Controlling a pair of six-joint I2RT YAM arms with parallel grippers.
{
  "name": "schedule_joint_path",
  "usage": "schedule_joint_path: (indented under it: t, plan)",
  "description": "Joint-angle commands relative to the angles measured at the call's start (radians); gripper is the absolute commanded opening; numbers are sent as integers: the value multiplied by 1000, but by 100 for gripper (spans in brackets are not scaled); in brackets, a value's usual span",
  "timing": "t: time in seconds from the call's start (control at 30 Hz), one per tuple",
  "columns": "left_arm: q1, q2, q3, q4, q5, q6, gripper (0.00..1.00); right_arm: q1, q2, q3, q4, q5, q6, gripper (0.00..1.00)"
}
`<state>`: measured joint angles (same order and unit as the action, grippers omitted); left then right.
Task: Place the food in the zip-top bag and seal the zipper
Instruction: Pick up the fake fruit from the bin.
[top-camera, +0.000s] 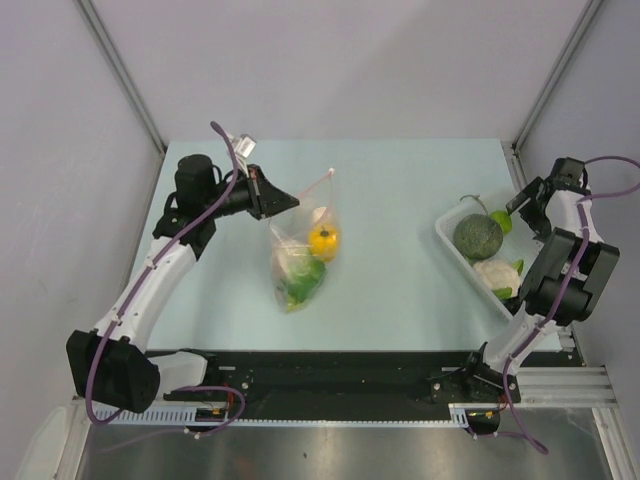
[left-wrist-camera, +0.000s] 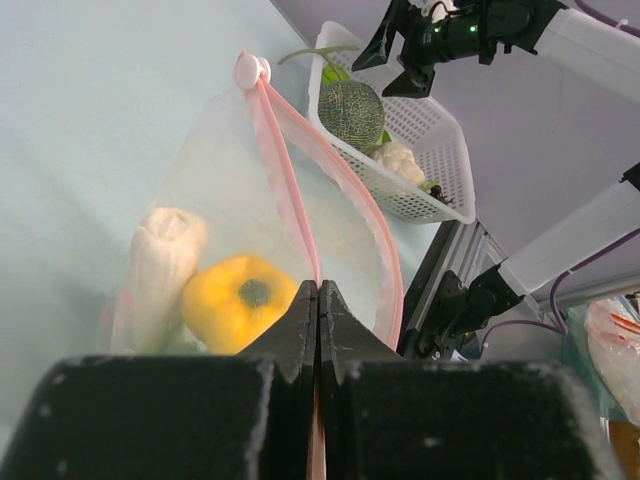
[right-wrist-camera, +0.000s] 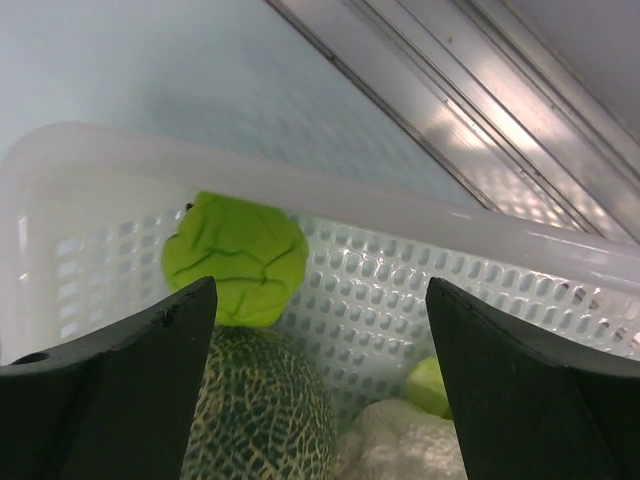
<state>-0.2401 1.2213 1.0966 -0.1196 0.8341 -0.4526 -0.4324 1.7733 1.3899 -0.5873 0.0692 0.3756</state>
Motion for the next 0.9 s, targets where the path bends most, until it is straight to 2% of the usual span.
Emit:
schedule_joint_path:
  t: [0.0,0.17,0.5,0.73,0.87]
  plan:
    - [-5,12,66,-54,-4,64,0,-3,44,26,67,17,100,90]
    - [-5,46,89,-84,2,77,0,-2,80,26,113,-28,135,96]
    - [-5,99,117,-97,5,84,0,11,123,26,141,-121,140,99]
    - [-5,122,124,-106,7,98,0,21,172,26,145,-118,138,96]
    - [-5,122,123,-115,7,107,0,26,181,26,146,-118,134,86]
